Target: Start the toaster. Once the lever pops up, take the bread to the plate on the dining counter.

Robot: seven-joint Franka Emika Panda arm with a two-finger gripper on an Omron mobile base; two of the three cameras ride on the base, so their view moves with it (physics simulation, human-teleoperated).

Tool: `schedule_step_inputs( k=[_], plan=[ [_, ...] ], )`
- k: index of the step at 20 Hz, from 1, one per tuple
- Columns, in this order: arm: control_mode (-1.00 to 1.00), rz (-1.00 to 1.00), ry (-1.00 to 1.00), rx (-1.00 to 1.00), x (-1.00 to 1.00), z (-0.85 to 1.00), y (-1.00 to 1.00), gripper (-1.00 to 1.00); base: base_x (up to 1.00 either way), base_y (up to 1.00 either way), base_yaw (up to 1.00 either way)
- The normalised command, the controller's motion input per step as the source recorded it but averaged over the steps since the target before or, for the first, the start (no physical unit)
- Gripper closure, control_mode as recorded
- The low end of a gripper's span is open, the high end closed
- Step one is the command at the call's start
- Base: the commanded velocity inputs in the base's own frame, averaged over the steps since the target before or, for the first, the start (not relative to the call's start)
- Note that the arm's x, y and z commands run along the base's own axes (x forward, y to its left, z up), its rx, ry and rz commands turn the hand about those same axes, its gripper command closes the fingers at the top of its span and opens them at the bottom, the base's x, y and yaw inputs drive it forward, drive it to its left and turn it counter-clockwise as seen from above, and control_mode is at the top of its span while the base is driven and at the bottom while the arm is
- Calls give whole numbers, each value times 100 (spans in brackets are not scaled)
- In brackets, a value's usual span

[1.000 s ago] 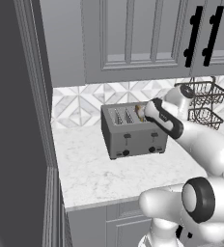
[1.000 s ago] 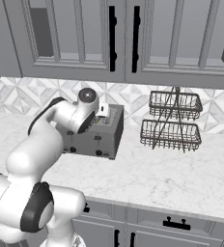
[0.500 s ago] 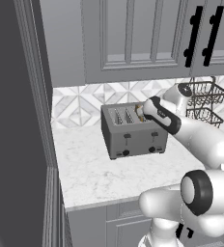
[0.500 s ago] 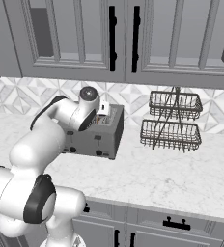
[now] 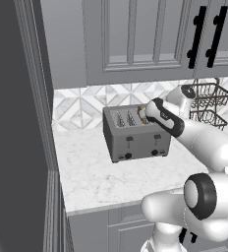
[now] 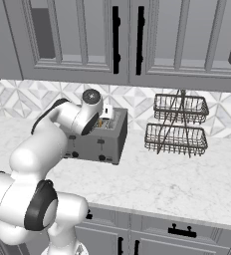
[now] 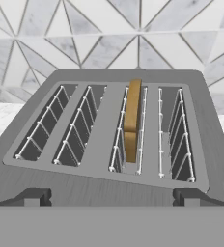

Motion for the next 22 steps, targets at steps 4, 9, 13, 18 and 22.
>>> schedule_step_inputs(
  k=[4,9,13,18,22],
  plan=[
    [-100,0,0,0,0,0,0,-100,0,0,0],
    [-100,0,0,0,0,0,0,-100,0,0,0],
    [-100,0,0,0,6,0,0,-100,0,0,0],
    [-100,0,0,0,11,0,0,-100,0,0,0],
    [-100,0,0,0,8,-6,0,-100,0,0,0]
  ],
)
